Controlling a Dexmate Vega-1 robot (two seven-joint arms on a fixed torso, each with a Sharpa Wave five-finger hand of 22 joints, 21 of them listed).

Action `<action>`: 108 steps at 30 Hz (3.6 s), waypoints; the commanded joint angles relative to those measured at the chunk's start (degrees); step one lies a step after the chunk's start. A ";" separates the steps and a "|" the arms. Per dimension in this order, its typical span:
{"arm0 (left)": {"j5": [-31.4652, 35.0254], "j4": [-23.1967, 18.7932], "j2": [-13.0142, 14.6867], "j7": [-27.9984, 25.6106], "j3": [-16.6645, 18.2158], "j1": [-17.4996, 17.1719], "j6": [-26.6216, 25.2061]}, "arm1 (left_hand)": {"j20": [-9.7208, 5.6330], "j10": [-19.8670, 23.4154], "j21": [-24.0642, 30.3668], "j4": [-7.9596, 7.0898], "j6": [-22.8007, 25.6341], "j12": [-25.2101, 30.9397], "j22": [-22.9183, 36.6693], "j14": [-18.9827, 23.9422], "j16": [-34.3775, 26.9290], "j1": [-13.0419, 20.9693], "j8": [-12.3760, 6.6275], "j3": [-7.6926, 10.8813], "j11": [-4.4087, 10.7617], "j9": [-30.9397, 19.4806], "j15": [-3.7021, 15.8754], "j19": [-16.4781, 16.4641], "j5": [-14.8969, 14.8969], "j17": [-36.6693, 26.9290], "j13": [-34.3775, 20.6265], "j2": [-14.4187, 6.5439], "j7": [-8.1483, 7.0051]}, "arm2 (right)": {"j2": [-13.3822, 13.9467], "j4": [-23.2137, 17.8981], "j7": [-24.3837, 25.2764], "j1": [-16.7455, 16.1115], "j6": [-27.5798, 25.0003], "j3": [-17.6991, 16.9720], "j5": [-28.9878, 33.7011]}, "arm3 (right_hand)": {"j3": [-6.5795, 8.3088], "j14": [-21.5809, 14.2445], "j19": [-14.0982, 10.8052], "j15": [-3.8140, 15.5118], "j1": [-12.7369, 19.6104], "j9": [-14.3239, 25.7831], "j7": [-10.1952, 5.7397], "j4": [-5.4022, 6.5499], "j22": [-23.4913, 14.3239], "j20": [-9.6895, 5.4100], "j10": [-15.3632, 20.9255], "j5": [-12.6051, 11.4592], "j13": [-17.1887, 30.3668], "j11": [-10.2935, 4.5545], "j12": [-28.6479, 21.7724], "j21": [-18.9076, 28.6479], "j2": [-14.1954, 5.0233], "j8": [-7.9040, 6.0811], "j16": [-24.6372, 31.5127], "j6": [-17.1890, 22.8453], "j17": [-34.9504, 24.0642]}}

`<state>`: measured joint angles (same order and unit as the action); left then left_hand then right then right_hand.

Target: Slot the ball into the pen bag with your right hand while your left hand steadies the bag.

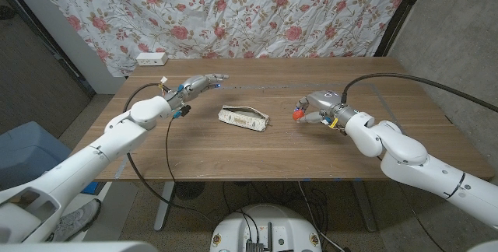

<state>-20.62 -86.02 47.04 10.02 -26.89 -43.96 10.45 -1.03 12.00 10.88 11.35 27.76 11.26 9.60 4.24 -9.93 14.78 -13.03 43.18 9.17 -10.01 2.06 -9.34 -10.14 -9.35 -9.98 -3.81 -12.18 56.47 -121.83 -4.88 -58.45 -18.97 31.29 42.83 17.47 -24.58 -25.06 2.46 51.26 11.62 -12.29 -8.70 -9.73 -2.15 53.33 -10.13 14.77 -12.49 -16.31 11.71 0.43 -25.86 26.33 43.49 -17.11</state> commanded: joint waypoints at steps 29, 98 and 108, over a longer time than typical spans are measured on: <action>19.81 -1.05 2.50 10.58 -8.14 10.20 0.05 | 0.49 -5.74 -0.45 -0.31 6.94 -0.51 0.13 -6.86 0.01 9.31 -0.17 0.13 -0.47 -0.31 2.50 3.54 -0.37 -0.34 -0.23 2.61 -0.01 | -2.99 4.95 2.67 4.66 0.86 2.17 0.10 | -0.39 -0.52 -0.52 8.59 0.39 0.14 -0.19 0.07 -0.29 -0.07 0.81 -0.07 0.29 -0.15 0.40 -0.04 -0.41 -0.35 0.65 0.85 -0.35; 57.93 -20.97 2.87 9.60 -14.10 9.10 -17.81 | 1.59 -2.27 -0.04 -0.45 19.44 0.73 0.05 -2.84 -0.96 18.19 -0.39 -1.72 -0.91 -0.25 2.48 7.31 -0.61 -0.30 -0.14 3.45 0.82 | -1.52 2.81 5.45 2.11 -1.23 0.30 -2.25 | -0.86 -0.81 -0.58 8.67 0.22 0.10 -0.20 0.15 -0.30 -0.31 1.21 -0.22 0.50 -0.13 0.74 -0.10 -0.97 -0.27 1.33 1.43 -0.76; 64.23 -21.22 1.51 10.51 -16.12 9.42 -19.44 | 1.47 -2.00 -0.06 -0.48 19.93 0.69 0.05 -2.46 -0.87 18.75 -0.21 -1.92 -0.63 -0.26 2.67 7.22 -0.61 -0.30 -0.13 3.52 0.86 | -2.09 3.09 5.87 2.47 -1.33 0.67 -2.00 | -0.92 -0.87 -0.58 8.64 0.18 0.09 -0.20 0.17 -0.30 -0.32 1.25 -0.24 0.53 -0.13 0.77 -0.11 -1.04 -0.24 1.42 1.47 -0.82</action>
<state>37.60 -106.76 50.02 19.87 -41.14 -34.48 -7.21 0.61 9.62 10.44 10.86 47.22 11.70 9.61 1.48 -10.60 32.75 -13.30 41.43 8.50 -10.14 1.81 -1.57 -10.41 -9.47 -9.98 -0.31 -11.37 54.90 -118.90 0.56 -56.25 -20.00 31.59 40.56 16.83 -24.98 -25.26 2.87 51.42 11.59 -12.42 -8.55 -9.73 -2.35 54.04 -9.97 15.04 -12.59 -15.68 11.71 -0.07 -25.66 27.22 44.22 -17.69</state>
